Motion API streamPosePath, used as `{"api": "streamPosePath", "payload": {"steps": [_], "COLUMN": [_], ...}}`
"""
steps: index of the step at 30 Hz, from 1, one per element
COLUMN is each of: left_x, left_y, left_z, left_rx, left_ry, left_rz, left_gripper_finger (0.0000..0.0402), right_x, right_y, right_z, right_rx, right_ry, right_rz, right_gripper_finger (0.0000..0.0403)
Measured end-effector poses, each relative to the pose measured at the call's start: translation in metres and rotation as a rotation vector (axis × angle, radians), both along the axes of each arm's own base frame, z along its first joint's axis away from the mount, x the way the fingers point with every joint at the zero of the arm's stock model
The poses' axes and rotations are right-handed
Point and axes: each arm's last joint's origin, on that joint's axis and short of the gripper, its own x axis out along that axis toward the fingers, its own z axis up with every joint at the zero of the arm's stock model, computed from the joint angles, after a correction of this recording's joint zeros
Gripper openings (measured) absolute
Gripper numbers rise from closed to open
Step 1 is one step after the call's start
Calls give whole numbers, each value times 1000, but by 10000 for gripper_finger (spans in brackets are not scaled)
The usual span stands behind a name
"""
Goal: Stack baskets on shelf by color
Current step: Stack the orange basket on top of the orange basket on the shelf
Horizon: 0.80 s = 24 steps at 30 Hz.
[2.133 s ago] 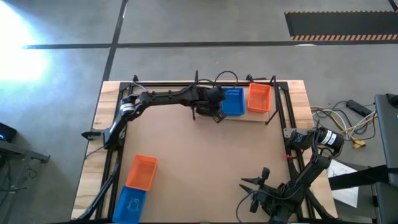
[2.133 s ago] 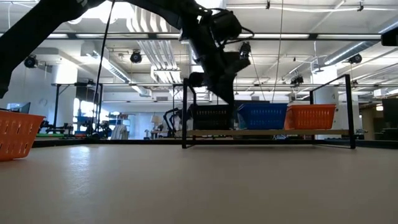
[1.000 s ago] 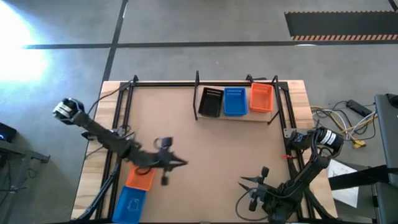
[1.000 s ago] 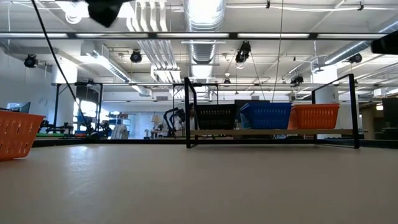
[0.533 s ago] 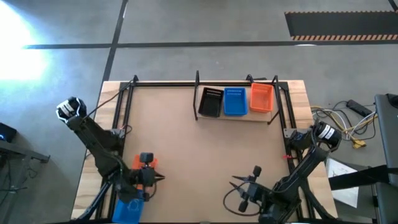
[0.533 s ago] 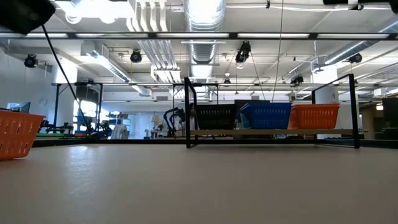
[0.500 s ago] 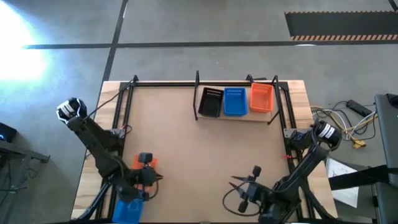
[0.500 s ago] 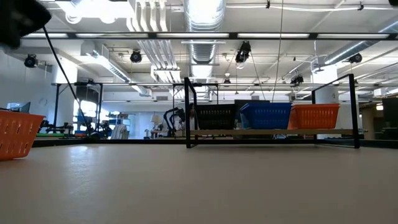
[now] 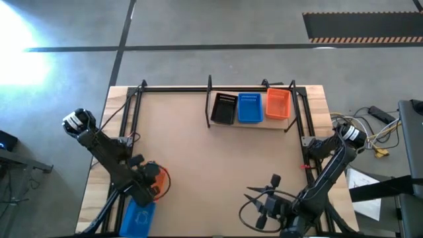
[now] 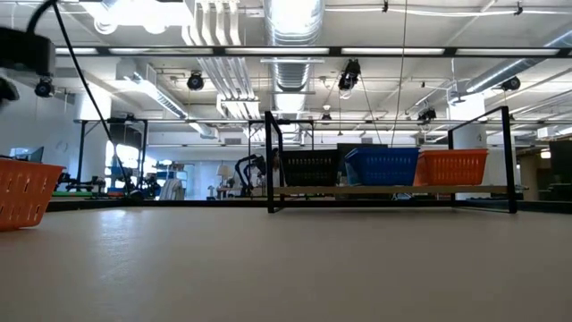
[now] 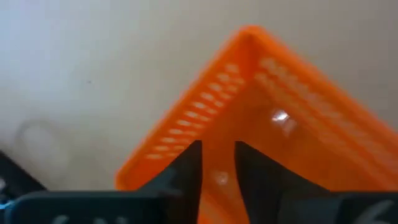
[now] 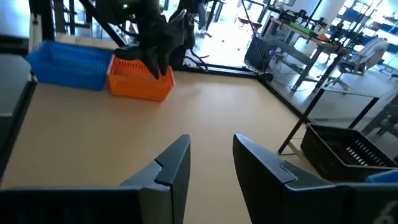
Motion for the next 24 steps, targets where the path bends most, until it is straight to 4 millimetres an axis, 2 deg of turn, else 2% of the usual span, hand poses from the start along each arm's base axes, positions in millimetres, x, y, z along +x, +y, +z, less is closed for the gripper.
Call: {"api": "streamPosePath", "payload": {"steps": [4,8,12,17,24], "left_x": [9,35,73,124,187], "left_y": [8,14,23,31,22], "left_z": [-18,-29,-32,-33,-29], "left_rx": [-35,-100,-93,-69,-69], "left_ry": [-27,-162,-310,-527,-813], "left_rz": [4,-83,-184,-396,-736], "left_gripper_finger": [104,97,80,61,49], "right_x": [-2,-3,-3,-4,-5], "right_y": [-3,-4,-4,-5,-4], "right_z": [-8,-11,-13,-14,-17], "right_rx": [-3,-3,-7,-4,38], "right_ry": [10,12,15,18,45], "right_rz": [-5,-8,-8,-6,15], "right_gripper_finger": [114,114,114,114,114]}}
